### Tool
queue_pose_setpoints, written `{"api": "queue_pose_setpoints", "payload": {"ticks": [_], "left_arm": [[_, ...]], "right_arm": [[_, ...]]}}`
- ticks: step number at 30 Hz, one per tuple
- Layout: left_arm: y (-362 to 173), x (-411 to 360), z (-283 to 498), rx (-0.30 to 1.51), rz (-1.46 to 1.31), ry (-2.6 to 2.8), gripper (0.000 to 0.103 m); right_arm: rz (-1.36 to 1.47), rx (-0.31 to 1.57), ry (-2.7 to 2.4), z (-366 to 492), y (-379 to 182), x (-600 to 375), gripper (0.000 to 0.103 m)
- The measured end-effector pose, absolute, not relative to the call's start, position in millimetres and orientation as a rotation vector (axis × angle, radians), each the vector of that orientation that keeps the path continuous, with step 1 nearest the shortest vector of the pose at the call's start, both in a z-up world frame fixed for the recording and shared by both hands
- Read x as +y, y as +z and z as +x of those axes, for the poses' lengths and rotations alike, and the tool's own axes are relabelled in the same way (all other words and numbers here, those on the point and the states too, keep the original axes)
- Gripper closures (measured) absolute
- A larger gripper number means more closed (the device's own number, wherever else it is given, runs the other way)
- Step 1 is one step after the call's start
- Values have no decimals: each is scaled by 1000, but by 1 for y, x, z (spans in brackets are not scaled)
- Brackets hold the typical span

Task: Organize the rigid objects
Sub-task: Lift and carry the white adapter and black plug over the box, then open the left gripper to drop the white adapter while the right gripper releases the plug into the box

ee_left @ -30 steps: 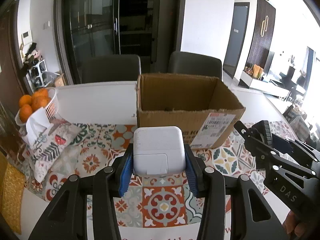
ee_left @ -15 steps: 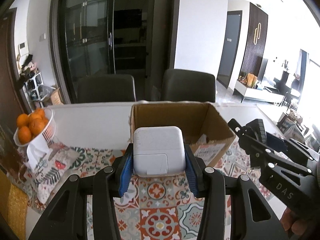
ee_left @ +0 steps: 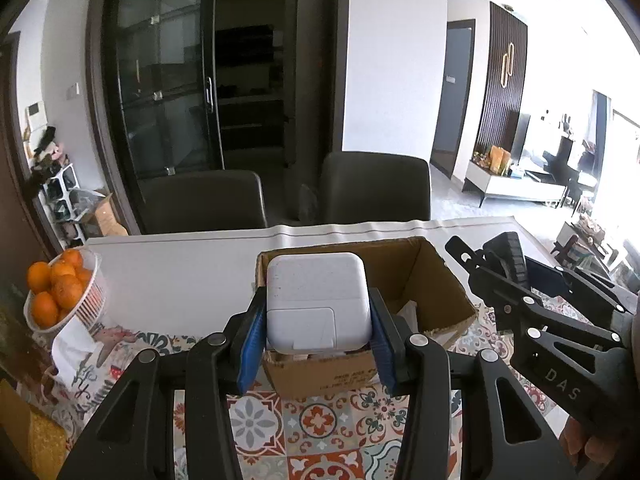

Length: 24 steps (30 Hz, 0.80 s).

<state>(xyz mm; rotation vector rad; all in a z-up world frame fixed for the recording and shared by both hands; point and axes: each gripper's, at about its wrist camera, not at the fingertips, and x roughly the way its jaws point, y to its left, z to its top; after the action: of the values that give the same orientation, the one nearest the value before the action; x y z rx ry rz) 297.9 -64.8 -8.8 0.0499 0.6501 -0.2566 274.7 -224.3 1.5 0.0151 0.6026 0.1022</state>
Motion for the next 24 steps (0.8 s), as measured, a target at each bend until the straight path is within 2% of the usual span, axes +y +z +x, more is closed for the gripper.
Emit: {"api": "queue_pose_setpoints", "payload": {"ticks": [11,24], "left_arm": [[-19,-76,341,728,61,-257,57],[-40,-86,390,880,55,-271,57]], "right_arm": [[-17,657,109,322,-5,-227,61],[9,818,130,384,-32,-234,61]]}}
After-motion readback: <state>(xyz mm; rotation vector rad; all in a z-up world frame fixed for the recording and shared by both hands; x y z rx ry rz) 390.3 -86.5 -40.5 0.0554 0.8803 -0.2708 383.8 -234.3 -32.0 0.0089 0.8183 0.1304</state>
